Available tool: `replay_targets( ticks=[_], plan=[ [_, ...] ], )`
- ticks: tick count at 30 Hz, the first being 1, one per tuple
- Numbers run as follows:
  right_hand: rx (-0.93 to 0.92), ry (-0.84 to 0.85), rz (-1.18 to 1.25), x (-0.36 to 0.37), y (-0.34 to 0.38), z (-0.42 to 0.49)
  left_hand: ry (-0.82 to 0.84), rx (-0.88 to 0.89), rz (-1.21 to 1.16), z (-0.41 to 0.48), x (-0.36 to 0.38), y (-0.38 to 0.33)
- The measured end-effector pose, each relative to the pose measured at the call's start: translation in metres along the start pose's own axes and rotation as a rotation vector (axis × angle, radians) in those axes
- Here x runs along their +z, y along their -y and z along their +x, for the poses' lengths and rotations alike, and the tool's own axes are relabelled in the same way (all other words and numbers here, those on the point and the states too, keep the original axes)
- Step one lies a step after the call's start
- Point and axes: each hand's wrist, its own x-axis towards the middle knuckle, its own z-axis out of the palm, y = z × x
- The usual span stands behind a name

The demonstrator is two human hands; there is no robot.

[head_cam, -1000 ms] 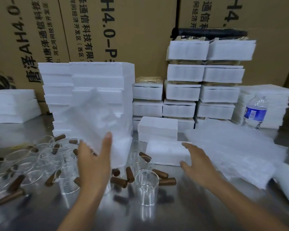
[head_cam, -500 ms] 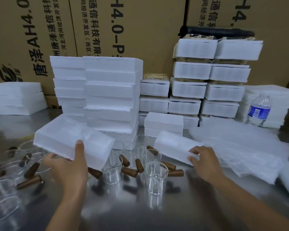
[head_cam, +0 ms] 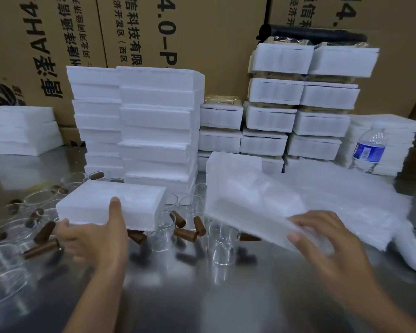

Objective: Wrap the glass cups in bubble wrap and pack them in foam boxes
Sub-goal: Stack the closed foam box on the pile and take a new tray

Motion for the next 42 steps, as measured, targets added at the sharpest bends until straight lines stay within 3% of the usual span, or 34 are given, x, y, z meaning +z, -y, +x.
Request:
replay_targets(
  ticks=[6, 9, 12, 15, 19, 21, 26, 31, 35, 37, 42],
  plan=[
    [-0.128, 0.227, -0.065, -0.016, 0.015, -0.052, -0.059, -0.01, 0.039, -0.006, -0.007, -0.009],
    [-0.178, 0.3, -0.149, -0.018, 0.012, -0.071, -0.037, 0.156, -0.095, -0.02, -0.015, -0.022],
    [-0.13, 0.319, -0.151, -0.014, 0.005, -0.082, 0.118, 0.472, -0.221, -0.049, -0.017, -0.035],
    [-0.118, 0.3, -0.124, -0.006, 0.0, -0.083, 0.373, 0.61, -0.26, -0.073, -0.015, -0.039],
    [-0.082, 0.302, -0.11, -0.002, -0.006, -0.081, 0.774, 0.433, -0.329, -0.092, -0.013, -0.033],
    [-0.062, 0.289, -0.118, -0.001, -0.007, -0.08, 0.899, 0.39, -0.322, -0.098, -0.015, -0.025],
    [-0.067, 0.244, -0.212, 0.004, 0.0, -0.073, 0.962, 0.401, -0.265, -0.104, -0.018, -0.007],
    [0.145, 0.069, -0.068, 0.03, 0.004, -0.017, 0.971, 0.466, -0.142, -0.112, -0.017, -0.004],
    [0.313, 0.446, -0.478, 0.05, -0.008, 0.019, 1.082, 0.504, 0.069, -0.092, -0.02, -0.007],
    [0.354, 0.551, -0.581, 0.056, -0.013, 0.026, 1.129, 0.508, 0.178, -0.082, -0.022, -0.008],
    [0.529, 0.543, -0.365, 0.064, -0.029, 0.03, 1.284, 0.448, 0.325, -0.075, -0.024, -0.006]
  ],
)
